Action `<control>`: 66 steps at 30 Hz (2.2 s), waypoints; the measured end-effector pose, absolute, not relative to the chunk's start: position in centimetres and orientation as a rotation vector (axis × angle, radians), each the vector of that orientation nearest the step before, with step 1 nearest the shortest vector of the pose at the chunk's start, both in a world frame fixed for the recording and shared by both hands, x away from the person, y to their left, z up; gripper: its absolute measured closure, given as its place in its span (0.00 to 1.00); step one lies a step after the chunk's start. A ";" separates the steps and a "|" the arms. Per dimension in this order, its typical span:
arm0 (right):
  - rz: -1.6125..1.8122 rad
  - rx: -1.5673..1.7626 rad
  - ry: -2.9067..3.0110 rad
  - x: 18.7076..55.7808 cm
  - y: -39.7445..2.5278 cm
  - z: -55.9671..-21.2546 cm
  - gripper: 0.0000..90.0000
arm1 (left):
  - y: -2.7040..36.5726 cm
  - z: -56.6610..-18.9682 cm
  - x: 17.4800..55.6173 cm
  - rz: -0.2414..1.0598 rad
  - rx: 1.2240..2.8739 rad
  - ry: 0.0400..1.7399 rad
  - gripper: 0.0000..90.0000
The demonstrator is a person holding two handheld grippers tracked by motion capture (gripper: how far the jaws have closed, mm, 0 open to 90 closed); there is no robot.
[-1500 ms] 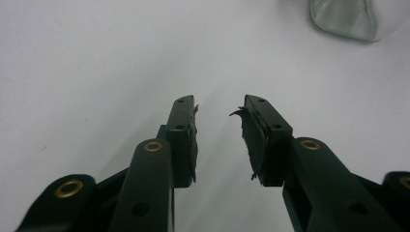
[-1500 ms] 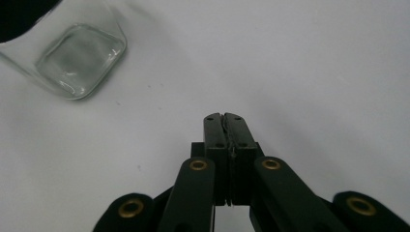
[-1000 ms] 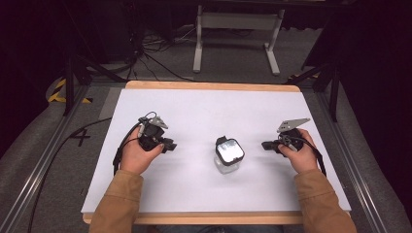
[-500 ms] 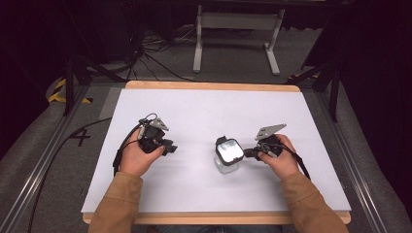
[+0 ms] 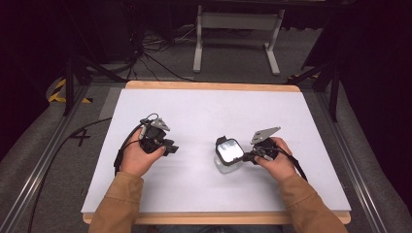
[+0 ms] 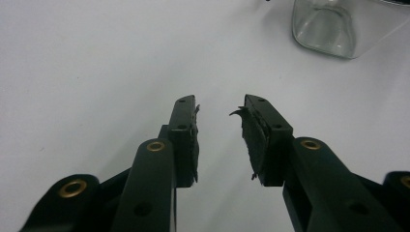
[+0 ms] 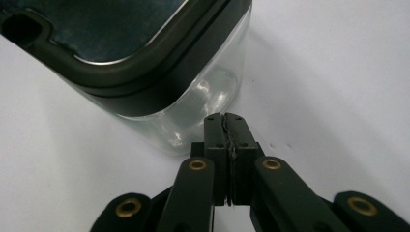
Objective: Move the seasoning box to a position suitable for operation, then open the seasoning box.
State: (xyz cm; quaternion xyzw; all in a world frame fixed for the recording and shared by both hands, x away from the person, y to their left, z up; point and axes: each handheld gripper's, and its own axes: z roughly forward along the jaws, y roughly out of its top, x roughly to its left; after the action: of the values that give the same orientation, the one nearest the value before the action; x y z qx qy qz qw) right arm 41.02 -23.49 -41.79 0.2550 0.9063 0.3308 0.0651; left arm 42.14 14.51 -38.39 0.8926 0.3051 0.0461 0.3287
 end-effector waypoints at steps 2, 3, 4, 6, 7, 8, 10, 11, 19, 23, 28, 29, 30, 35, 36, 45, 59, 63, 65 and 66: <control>0.995 0.768 2.737 41.0 -23.5 -41.8 1.00 | 14.5 -38.4 42.2 0.116 2.334 0.795 0.73; 0.990 0.770 2.740 40.9 -23.5 -41.7 1.00 | 14.4 -38.4 42.2 0.115 2.332 0.794 0.73; 0.988 0.767 2.741 40.8 -23.5 -41.7 1.00 | 14.4 -38.4 42.2 0.115 2.334 0.797 0.73; 0.979 0.764 2.746 40.7 -23.4 -41.6 1.00 | 14.3 -38.4 42.2 0.121 2.330 0.794 0.73; 0.970 0.760 2.752 40.6 -23.4 -41.6 1.00 | 14.2 -38.5 42.2 0.119 2.328 0.792 0.73; 0.970 0.754 2.759 40.6 -23.4 -41.6 1.00 | 14.2 -38.4 42.2 0.120 2.335 0.789 0.73; 0.962 0.743 2.768 40.4 -23.4 -41.5 1.00 | 14.1 -38.5 42.3 0.112 2.338 0.782 0.73; 0.963 0.737 2.770 40.4 -23.4 -41.5 1.00 | 14.0 -38.5 42.3 0.119 2.331 0.781 0.73; 0.940 0.704 2.803 39.8 -22.9 -41.3 1.00 | 13.9 -38.5 42.3 0.115 2.333 0.778 0.73; 0.935 0.694 2.817 39.5 -22.6 -41.3 1.00 | 13.9 -38.3 42.2 0.118 2.330 0.774 0.72; 0.938 0.670 2.836 39.3 -22.3 -41.2 1.00 | 13.9 -38.3 42.2 0.119 2.325 0.770 0.72; 0.938 0.664 2.839 39.3 -22.2 -41.2 1.00 | 13.9 -38.2 42.2 0.114 2.330 0.768 0.72; 0.940 0.664 2.842 39.2 -22.1 -41.2 1.00 | 13.9 -38.2 42.2 0.113 2.332 0.767 0.72; 0.937 0.653 2.856 39.1 -21.9 -41.2 1.00 | 13.8 -38.2 42.1 0.115 2.326 0.769 0.72; 0.937 0.644 2.857 39.1 -21.9 -41.2 1.00 | 13.8 -38.2 42.1 0.118 2.324 0.766 0.72; 0.973 0.671 2.832 39.3 -22.6 -40.7 1.00 | 13.6 -37.9 41.9 0.108 2.320 0.745 0.72; 1.098 0.733 2.725 39.4 -25.0 -38.7 1.00 | 12.4 -36.1 40.9 0.080 2.291 0.669 0.71; 1.151 0.704 2.704 39.4 -24.5 -37.4 1.00 | 12.3 -35.8 40.6 0.080 2.279 0.673 0.71; 1.173 0.688 2.697 39.4 -24.2 -36.8 1.00 | 12.4 -35.7 40.5 0.083 2.272 0.671 0.71; 1.182 0.677 2.693 39.5 -24.0 -36.4 1.00 | 12.4 -35.6 40.4 0.080 2.263 0.674 0.71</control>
State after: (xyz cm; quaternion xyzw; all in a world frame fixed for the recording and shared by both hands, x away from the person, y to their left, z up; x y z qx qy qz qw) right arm 39.48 -23.97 -36.42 0.2239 0.8906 0.3910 0.0617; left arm 40.39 12.45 -35.59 0.8862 0.2639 0.0313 0.3796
